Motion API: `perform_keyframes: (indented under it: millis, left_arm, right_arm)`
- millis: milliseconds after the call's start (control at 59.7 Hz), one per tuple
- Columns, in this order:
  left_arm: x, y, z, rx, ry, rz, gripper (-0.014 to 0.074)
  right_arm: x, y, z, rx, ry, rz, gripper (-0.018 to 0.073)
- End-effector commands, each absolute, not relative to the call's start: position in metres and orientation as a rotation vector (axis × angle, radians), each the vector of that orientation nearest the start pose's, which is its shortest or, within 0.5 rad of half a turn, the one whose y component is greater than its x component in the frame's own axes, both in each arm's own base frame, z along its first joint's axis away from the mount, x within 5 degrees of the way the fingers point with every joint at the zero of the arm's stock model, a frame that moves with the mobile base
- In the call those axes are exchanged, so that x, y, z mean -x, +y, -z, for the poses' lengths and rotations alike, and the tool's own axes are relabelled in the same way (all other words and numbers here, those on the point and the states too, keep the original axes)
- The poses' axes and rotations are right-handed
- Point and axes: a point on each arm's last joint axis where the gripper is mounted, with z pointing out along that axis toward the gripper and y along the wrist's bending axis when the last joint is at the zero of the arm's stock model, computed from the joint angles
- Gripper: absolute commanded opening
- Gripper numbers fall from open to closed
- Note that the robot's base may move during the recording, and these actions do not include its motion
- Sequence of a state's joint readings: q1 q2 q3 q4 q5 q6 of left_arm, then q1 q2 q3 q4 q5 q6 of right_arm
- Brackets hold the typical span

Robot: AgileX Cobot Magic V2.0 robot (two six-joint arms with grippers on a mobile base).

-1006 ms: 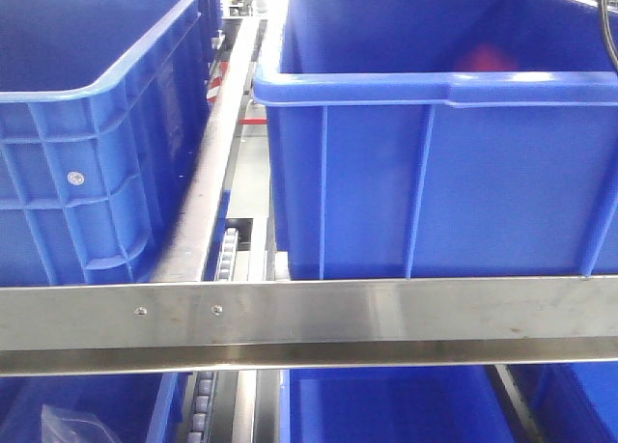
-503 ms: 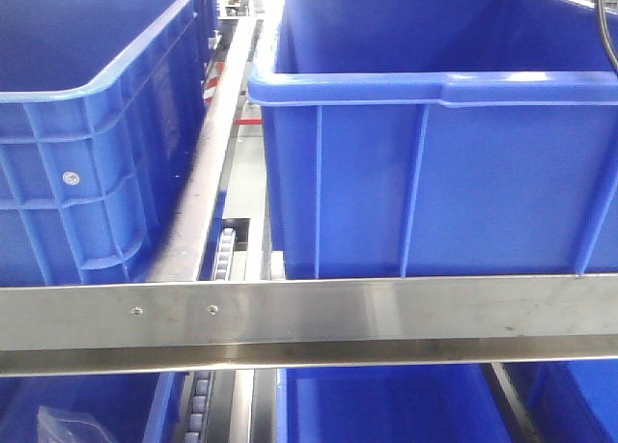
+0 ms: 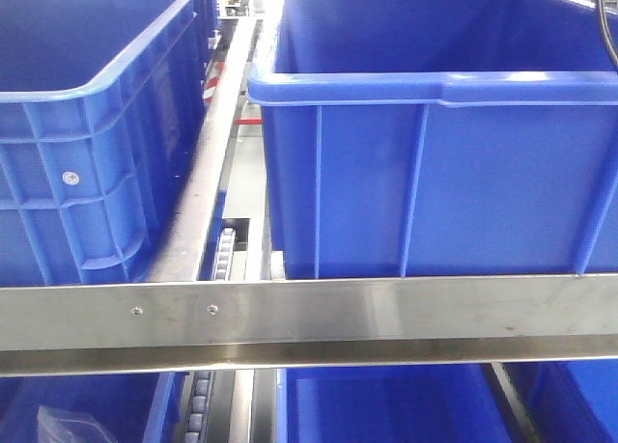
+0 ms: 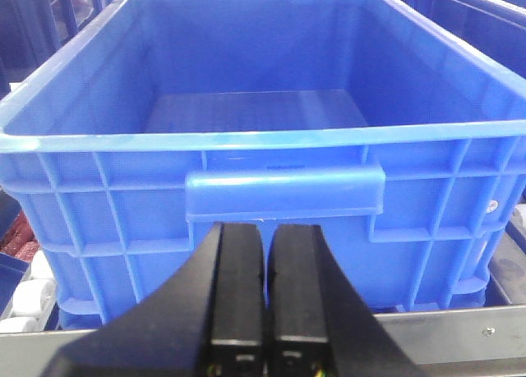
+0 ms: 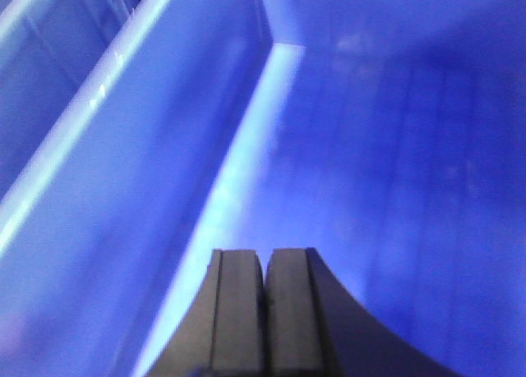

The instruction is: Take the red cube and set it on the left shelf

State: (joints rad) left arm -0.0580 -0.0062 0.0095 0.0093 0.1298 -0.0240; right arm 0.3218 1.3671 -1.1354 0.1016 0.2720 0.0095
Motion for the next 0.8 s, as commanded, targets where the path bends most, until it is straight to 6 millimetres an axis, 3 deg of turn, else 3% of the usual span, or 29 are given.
perform_keyframes:
  millis: [0,268,536,788]
  left_arm:
    - [-0.056,-0.004,-0.200,-0.035,1.536,0.066,0.0102]
    - [-0.056,-0.004,-0.200,-0.035,1.536,0.066,0.0102]
    - [-0.056,-0.004,-0.200,-0.035,1.536,0.066,0.0102]
    - [-0.056,-0.004,-0.200,-0.035,1.536,0.066,0.0102]
  right_arm:
    - [-0.297,0.097,-0.392,0.205,1.782,-0.305,0.0046]
    - [-0.297,0.096,-0.406,0.178,1.644,-0.311,0.0046]
    - [-0.281,0.059,-0.414,0.090,1.611,-0.235,0.0046]
    - [-0.245,0.021,-0.407,-0.001,1.610,-0.136,0.0046]
